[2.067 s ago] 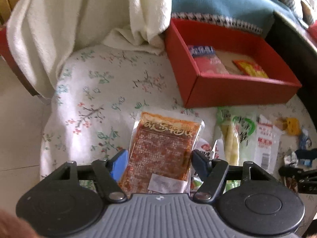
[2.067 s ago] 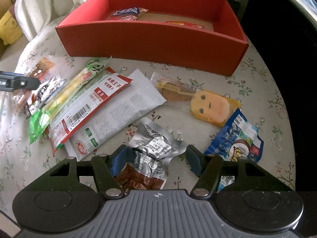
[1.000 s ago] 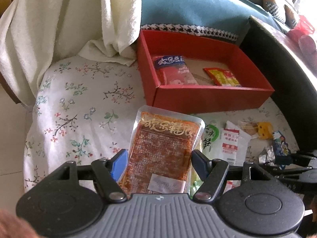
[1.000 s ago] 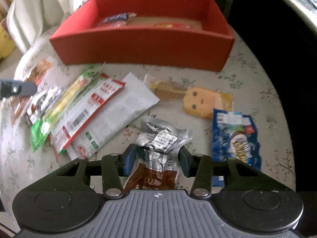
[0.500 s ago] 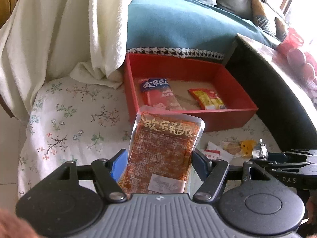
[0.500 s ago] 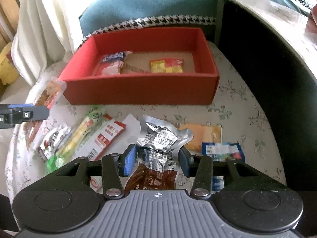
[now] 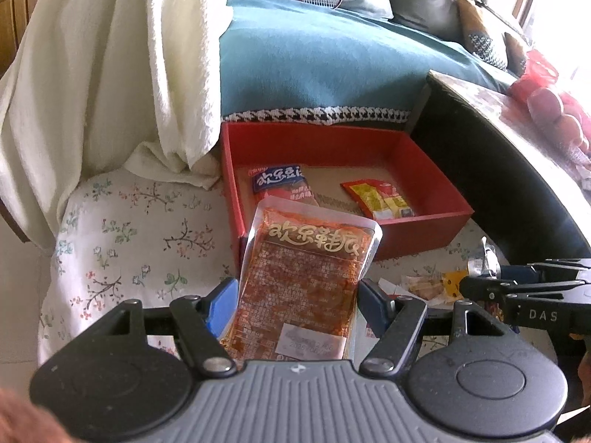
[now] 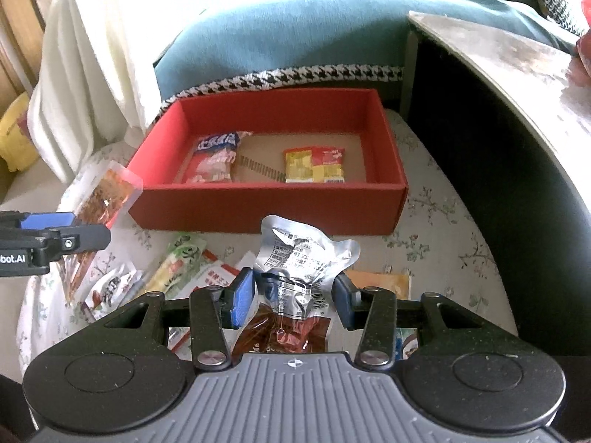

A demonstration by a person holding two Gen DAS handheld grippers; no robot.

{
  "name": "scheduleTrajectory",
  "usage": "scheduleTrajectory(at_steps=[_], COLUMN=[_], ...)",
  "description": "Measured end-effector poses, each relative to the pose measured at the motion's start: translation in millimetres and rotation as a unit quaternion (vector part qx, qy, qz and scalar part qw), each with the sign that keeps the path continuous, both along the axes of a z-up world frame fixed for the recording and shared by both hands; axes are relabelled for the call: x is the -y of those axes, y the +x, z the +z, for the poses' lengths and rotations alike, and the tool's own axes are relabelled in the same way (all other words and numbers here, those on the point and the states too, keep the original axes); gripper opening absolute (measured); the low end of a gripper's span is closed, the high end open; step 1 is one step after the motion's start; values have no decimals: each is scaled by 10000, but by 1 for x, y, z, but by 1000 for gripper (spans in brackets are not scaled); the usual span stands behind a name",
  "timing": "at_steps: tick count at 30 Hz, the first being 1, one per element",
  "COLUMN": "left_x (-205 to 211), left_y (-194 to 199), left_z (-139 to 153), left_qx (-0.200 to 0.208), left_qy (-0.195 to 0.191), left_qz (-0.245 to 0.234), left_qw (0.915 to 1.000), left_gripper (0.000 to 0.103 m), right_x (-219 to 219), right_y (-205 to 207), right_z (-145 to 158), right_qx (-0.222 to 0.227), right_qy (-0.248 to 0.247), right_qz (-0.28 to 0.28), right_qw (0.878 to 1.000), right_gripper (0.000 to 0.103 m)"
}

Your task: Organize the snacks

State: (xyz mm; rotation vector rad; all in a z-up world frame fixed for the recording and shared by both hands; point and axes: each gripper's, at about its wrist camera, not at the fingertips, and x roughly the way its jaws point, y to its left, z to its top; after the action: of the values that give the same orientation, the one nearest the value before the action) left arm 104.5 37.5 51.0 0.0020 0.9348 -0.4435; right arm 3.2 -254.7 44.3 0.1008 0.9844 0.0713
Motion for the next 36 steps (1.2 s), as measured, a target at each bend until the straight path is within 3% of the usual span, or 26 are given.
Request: scheduleTrajectory(at_steps=[36], left_x=[31], left_y=[29], left_z=[23], left_qx=[677], left_qy=[-7], left_qz=[126], left_qw=[9976], left_gripper=[63], right_x=[-3], right_y=[39], right_z=[29], right_qx=[641], right_qy=[-53], right_qz=[-129], right_qw=[9978], right_gripper=[53])
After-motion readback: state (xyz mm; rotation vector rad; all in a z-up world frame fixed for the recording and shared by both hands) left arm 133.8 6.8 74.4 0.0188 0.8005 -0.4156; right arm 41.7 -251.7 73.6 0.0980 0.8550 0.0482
